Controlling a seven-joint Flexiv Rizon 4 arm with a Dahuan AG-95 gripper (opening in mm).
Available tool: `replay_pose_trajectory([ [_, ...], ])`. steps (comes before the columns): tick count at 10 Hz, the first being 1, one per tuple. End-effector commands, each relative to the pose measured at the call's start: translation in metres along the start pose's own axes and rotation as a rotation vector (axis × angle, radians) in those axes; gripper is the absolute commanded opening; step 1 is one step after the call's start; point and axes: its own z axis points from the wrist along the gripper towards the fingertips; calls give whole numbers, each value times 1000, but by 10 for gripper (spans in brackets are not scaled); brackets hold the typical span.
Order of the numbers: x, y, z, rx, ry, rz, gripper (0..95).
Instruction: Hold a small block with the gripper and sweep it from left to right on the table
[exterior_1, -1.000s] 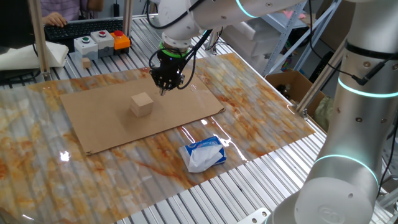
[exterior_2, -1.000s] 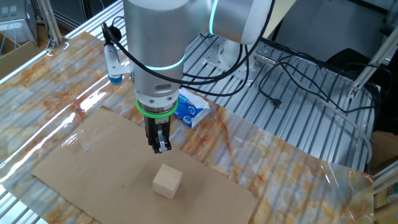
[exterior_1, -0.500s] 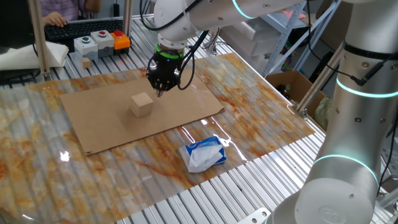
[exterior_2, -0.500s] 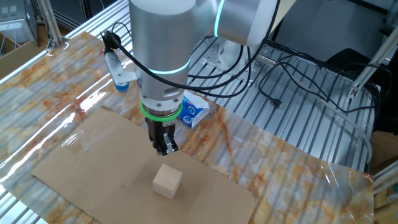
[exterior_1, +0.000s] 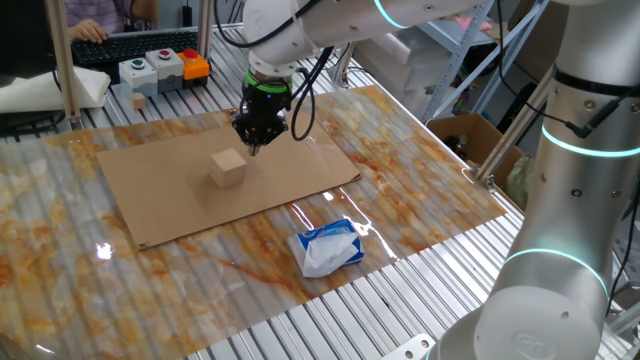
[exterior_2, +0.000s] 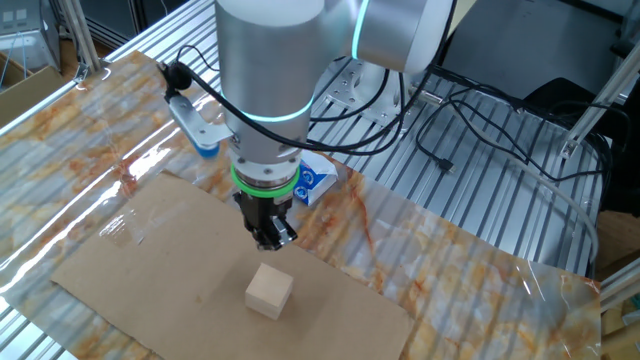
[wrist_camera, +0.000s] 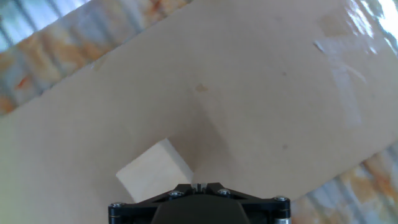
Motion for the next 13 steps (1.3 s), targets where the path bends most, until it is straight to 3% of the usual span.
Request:
replay_pose_trajectory([
  [1,0,2,-1,8,3,-121,0],
  [3,1,3,-1,25,-7,-178,0],
  [8,-1,3,-3,48,-18,-198,0],
  [13,-8,1,-7,41,-3,-201,0],
])
